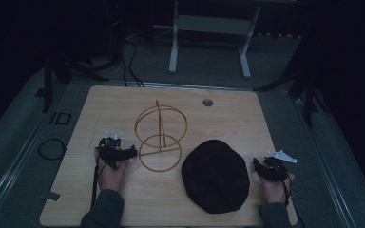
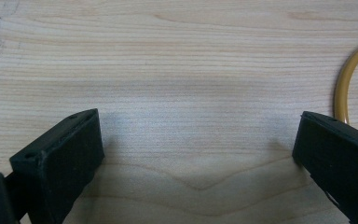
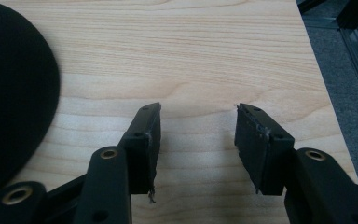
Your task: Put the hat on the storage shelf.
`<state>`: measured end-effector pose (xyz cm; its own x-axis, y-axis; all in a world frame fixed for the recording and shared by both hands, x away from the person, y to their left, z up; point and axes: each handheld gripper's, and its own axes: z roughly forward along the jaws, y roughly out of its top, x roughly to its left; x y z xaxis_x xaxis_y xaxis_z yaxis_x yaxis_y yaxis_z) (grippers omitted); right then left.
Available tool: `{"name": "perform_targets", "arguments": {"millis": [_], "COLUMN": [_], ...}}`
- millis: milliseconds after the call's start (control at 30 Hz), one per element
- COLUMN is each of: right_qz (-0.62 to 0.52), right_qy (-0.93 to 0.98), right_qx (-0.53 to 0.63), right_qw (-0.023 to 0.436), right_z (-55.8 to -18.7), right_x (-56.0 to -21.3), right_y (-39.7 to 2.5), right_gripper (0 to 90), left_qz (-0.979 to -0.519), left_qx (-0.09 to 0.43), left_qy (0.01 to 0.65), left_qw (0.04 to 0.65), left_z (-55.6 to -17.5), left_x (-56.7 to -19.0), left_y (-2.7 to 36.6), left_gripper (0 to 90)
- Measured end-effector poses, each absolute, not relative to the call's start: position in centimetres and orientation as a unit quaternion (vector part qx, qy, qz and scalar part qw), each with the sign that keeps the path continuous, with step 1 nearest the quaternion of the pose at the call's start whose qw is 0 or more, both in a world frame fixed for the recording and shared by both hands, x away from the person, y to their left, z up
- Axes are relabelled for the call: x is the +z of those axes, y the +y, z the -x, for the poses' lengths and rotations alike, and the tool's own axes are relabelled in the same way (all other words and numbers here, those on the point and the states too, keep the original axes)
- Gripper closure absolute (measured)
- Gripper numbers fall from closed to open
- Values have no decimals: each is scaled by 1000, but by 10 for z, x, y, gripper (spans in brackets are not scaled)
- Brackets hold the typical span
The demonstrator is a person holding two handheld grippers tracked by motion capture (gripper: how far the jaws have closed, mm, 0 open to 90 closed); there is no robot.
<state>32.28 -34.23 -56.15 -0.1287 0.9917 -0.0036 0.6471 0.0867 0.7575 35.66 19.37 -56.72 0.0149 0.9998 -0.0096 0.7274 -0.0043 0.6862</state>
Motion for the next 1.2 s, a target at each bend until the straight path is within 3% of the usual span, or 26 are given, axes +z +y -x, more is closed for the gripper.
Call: {"name": "perform_targets", "arguments": {"millis": [567, 1200], "right_qz": [-588, -533], "right_qy": [696, 772], "right_qx": [314, 278], "right_qw": [267, 208], "right_z": [-321, -324], "right_x": [-561, -547], "right_y": [-339, -333], "right_gripper": [502, 544], "left_qz": [-660, -657], "left_qx": [256, 258], "left_qy": [654, 657], "left_qw": [266, 266], "left_z": [-356, -356], "left_x": [-567, -567], "left_y": [193, 192], "left_gripper": [12, 12]}}
